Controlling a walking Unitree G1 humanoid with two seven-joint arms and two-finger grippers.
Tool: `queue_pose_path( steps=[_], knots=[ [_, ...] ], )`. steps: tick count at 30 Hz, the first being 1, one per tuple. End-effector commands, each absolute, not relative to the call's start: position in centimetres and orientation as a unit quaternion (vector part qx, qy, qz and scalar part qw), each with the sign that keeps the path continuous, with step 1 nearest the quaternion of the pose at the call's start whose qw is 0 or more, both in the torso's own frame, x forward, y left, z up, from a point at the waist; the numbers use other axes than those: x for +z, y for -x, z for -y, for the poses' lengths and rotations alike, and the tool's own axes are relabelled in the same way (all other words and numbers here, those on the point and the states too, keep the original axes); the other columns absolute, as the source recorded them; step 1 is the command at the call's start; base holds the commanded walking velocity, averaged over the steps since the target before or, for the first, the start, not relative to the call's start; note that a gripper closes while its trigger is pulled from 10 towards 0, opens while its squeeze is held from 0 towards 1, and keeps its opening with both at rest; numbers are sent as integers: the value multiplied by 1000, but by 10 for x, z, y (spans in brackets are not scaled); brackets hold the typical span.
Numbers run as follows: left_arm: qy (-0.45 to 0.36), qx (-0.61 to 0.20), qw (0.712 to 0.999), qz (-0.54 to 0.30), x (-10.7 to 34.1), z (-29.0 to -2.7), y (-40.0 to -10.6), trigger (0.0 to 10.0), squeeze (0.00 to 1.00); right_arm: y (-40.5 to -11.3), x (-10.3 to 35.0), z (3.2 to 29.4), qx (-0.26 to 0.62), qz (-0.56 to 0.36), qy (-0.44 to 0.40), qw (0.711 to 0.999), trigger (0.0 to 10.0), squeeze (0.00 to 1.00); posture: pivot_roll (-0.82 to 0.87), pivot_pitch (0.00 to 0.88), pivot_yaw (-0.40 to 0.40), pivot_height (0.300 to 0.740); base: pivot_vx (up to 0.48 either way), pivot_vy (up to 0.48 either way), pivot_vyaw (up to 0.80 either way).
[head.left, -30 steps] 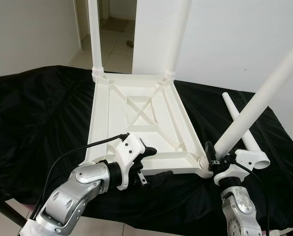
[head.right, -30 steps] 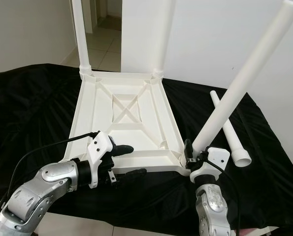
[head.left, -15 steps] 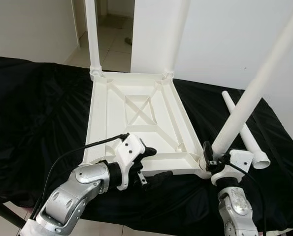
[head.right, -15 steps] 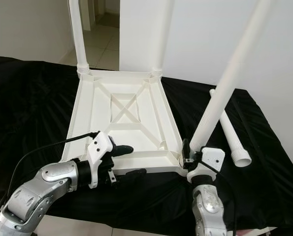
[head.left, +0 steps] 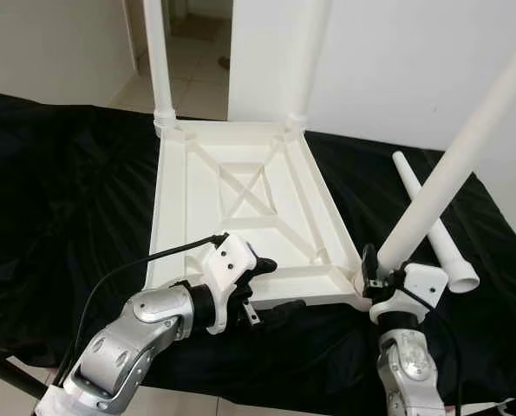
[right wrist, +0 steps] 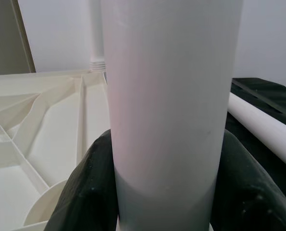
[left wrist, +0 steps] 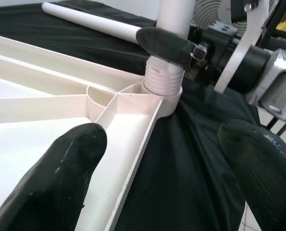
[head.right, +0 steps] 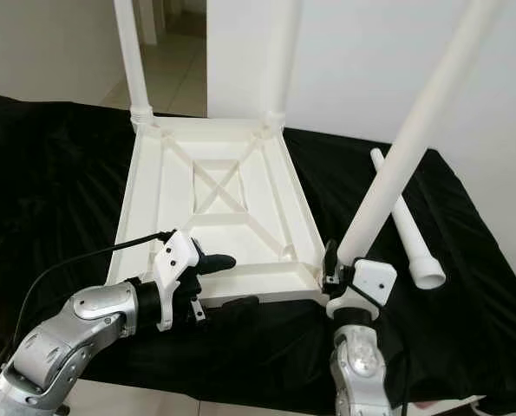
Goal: Building children table
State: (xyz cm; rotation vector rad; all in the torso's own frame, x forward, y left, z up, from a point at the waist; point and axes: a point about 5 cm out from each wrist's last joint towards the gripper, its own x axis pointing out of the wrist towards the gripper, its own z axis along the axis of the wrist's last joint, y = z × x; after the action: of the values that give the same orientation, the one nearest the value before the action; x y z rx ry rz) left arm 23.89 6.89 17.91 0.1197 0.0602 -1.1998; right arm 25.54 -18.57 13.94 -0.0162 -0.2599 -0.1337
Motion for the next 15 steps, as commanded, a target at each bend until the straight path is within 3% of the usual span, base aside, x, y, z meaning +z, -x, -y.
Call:
queue_pose_path(
  steps=[1, 7, 15],
  knots=[
    [-56, -565, 823, -24, 181, -66, -240, 10000, 0, -259, 145, 189, -62, 117, 14, 991, 10000, 0, -2, 77, -26, 740, 0, 0, 0],
    [-53, -566, 822, -17, 182, -60, -241, 10000, 0, -262, 188, 183, -38, 184, 17, 982, 10000, 0, -5, 73, -33, 740, 0, 0, 0],
    [-51, -560, 827, -9, 182, -57, -242, 10000, 0, -265, 190, 179, -25, 189, 14, 982, 10000, 0, -3, 63, -40, 740, 0, 0, 0]
  ],
)
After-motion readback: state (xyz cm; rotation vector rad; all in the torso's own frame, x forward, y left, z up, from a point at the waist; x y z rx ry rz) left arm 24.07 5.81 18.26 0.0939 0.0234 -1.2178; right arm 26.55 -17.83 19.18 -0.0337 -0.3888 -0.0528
